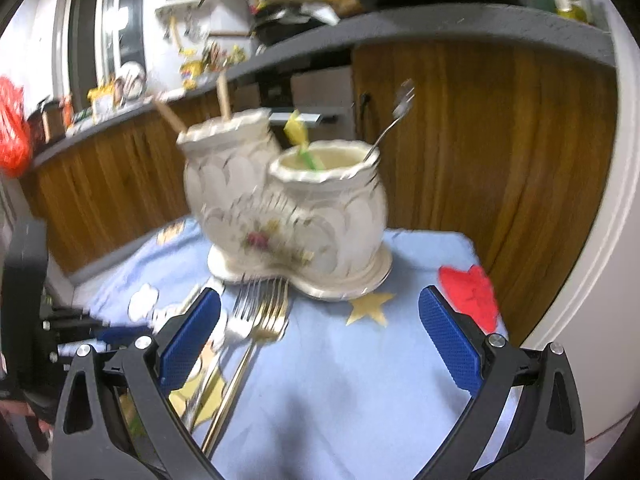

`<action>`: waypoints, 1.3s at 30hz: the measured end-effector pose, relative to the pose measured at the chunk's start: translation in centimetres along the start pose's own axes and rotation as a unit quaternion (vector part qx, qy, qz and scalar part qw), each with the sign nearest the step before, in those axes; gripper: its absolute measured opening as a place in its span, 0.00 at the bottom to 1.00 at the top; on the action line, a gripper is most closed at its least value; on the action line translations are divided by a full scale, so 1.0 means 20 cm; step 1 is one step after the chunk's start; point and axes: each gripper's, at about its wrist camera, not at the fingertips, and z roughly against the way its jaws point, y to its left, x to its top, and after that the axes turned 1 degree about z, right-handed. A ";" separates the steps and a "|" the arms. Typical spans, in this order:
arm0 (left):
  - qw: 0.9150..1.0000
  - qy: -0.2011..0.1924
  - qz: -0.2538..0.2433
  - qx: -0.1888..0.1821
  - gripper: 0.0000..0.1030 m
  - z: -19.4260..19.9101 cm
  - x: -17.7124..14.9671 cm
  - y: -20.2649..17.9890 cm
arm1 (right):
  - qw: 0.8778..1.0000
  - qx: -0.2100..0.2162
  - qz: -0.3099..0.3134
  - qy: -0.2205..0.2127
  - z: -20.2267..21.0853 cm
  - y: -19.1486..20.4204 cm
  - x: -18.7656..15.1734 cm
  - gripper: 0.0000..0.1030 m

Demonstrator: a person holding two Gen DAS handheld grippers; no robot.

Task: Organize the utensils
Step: 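Grasp a wooden chopstick with the left tool while the right tool grasps the gold fork, then lift the chopstick to the tall cup while the right tool carries the gold fork to the shorter cup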

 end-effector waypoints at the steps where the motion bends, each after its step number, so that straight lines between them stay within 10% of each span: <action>1: 1.000 -0.001 -0.002 0.001 0.10 0.00 0.00 0.00 | 1.000 0.004 0.006 0.013 -0.02 0.01 -0.01 0.92; 13: 1.000 -0.005 -0.009 0.008 0.07 0.00 -0.01 -0.01 | 0.989 0.071 0.016 0.129 -0.18 0.14 -0.09 0.26; 30: 1.000 -0.014 -0.020 0.008 0.07 -0.02 0.01 -0.02 | 0.985 0.002 0.052 0.164 -0.28 0.30 -0.11 0.11; 39: 1.000 -0.017 -0.014 -0.002 0.06 -0.01 0.00 0.00 | 0.988 0.032 0.009 0.148 -0.20 0.24 -0.15 0.05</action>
